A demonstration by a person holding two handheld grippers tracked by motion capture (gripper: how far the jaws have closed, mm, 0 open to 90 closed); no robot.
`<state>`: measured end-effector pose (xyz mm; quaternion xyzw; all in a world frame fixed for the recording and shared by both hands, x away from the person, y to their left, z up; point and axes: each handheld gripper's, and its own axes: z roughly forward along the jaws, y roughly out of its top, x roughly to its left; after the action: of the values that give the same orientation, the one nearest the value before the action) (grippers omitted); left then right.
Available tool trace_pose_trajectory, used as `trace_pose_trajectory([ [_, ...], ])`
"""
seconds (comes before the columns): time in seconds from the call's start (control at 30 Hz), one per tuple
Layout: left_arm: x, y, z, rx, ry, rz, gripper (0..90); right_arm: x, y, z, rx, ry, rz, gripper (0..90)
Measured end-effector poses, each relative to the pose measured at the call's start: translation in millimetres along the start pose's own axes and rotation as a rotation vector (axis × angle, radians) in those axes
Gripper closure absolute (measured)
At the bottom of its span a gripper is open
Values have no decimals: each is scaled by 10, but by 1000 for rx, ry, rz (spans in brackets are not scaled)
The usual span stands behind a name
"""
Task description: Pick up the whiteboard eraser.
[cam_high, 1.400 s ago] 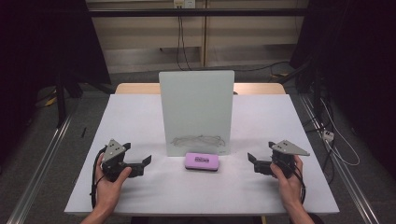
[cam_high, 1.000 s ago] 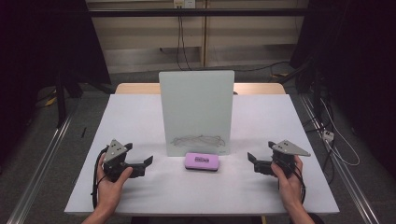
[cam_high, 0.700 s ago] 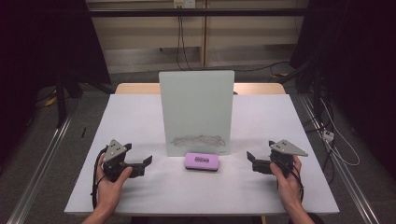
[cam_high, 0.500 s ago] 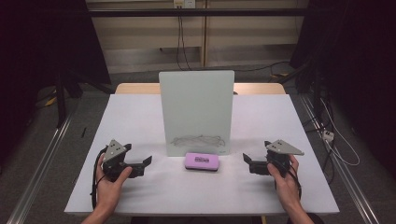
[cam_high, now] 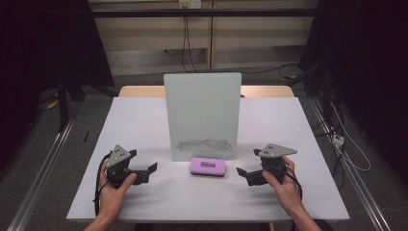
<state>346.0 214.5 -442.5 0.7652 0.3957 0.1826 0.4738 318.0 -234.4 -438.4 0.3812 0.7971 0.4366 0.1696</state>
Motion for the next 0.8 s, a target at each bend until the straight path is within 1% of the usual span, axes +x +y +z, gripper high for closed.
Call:
trace_pose_trajectory([
  [0.03, 4, 1, 2, 0, 0, 1, 54, 19, 45, 17, 13, 25, -17, 64],
  [0.07, 5, 1, 6, -1, 0, 2, 54, 27, 66, 25, 23, 37, -27, 68],
  [0.1, 6, 2, 9, 1, 2, 4, 54, 27, 66, 25, 23, 37, -27, 68],
  [0.2, -4, 2, 16, 2, 2, 3, 54, 44, 118, 62, 50, 73, -46, 75],
  [0.23, -4, 4, 15, 4, 1, 8, 54, 63, 152, 93, 70, 102, -69, 99],
  [0.27, -9, 5, 15, 3, 2, 8, 54, 63, 152, 93, 70, 102, -69, 99],
  [0.3, -12, 5, 14, 2, 3, 14, 54, 92, 187, 126, 85, 128, -88, 101],
  [0.33, -13, 6, 10, 5, 4, 25, 54, 108, 205, 142, 92, 137, -97, 101],
  [0.37, -13, 6, 10, 5, 4, 25, 54, 108, 205, 142, 92, 137, -97, 101],
  [0.4, -15, 5, 10, 6, 2, 23, 54, 140, 245, 174, 109, 161, -117, 114],
  [0.43, -15, 5, 10, 6, 2, 23, 54, 140, 245, 174, 109, 161, -117, 114],
  [0.47, -17, 4, 11, 6, 2, 23, 54, 156, 267, 192, 113, 164, -129, 113],
  [0.57, -20, -3, 18, 11, 1, 21, 54, 209, 331, 260, 139, 185, -158, 114],
  [0.6, -20, -3, 19, 12, 2, 21, 54, 245, 371, 317, 158, 201, -177, 114],
  [0.63, -21, -3, 19, 11, 1, 21, 54, 261, 388, 344, 171, 212, -184, 126],
  [0.67, -20, -2, 17, 11, 2, 25, 54, 261, 388, 344, 171, 212, -184, 126],
  [0.7, -21, -1, 17, 11, 1, 25, 54, 271, 407, 371, 184, 229, -188, 134],
  [0.73, -20, -1, 18, 12, 1, 27, 54, 297, 447, 416, 198, 251, -203, 177],
  [0.77, -22, -2, 22, 13, 1, 25, 54, 297, 447, 416, 198, 251, -203, 177],
  [0.8, -22, -4, 26, 14, 1, 24, 54, 311, 468, 435, 202, 254, -215, 183],
])
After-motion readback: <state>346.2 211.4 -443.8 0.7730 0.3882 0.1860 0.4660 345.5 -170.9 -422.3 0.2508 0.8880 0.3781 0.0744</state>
